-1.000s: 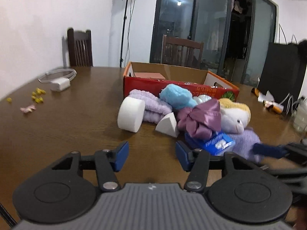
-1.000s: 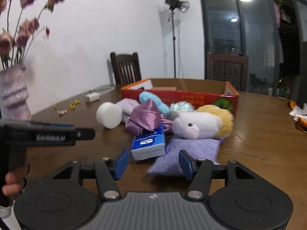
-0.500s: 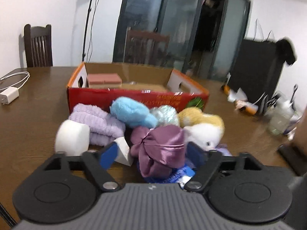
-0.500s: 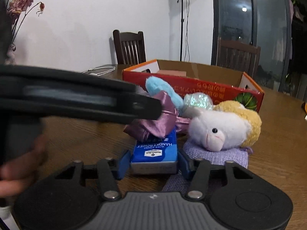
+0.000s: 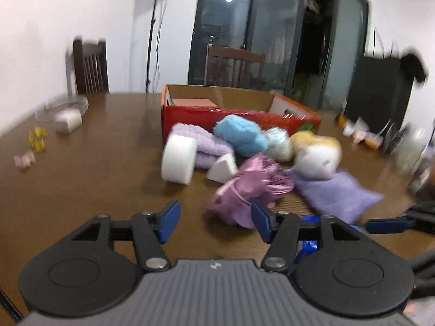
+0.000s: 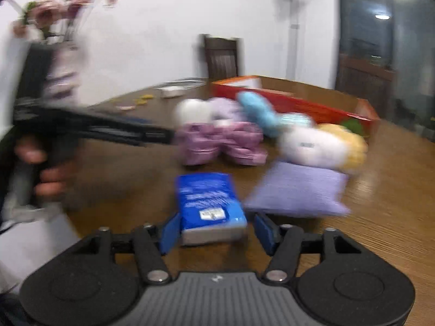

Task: Organize soft objects

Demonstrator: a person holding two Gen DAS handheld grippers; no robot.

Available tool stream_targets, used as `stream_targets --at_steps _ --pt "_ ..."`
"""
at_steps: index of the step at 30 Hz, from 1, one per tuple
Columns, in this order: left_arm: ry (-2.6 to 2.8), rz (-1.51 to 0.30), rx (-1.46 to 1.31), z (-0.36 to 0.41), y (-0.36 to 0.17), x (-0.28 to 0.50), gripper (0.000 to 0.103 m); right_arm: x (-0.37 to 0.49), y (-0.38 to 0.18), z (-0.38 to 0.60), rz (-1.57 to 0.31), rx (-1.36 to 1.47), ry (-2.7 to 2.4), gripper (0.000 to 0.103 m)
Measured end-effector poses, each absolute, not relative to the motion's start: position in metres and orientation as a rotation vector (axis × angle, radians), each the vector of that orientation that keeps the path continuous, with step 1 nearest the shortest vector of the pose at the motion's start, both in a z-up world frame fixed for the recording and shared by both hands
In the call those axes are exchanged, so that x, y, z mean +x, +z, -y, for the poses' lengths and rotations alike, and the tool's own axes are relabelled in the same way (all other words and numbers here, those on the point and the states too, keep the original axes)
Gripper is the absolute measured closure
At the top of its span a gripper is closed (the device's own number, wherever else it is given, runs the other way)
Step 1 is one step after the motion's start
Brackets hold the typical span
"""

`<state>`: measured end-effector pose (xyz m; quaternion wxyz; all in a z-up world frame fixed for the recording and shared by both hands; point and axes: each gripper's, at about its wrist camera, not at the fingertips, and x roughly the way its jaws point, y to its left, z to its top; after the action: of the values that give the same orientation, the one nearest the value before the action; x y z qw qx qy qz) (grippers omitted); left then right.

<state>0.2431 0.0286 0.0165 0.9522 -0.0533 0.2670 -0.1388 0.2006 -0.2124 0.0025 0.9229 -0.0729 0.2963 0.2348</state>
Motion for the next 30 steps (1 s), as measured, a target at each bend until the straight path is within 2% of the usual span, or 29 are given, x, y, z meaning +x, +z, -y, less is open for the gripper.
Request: stream_targets --at_steps 3,8,10,13,16,20,30 --pt "-0.421 -0.595 -0.248 -0.025 0.014 0.238 0.043 0.205 0.008 0.235 -0.614 -0.048 0.388 0.042" --pt "-0.545 -0.651 -0.328 0.0 0.006 0.246 0.047 0.201 0.01 0.252 -0.588 0.136 0.373 0.051" --pt "-0.532 -0.68 -0.332 0.01 0.001 0.248 0.061 0.2 0.009 0.253 -0.586 0.179 0.383 0.055" --pt "-0.533 -0.726 -0.356 0.016 -0.006 0.252 0.072 0.204 0.007 0.248 -0.572 0.198 0.352 0.063" --pt "-0.518 -0.743 -0.374 0.019 -0.012 0.248 0.077 0.221 -0.005 0.252 -0.604 0.28 0.334 0.07" --pt "-0.513 -0.751 -0.384 0.018 -0.011 0.24 0.077 0.219 -0.012 0.254 -0.622 0.345 0.359 0.08" --pt "-0.513 -0.752 -0.374 0.016 -0.009 0.195 0.077 0.167 -0.006 0.248 -0.621 0.289 0.373 0.08"
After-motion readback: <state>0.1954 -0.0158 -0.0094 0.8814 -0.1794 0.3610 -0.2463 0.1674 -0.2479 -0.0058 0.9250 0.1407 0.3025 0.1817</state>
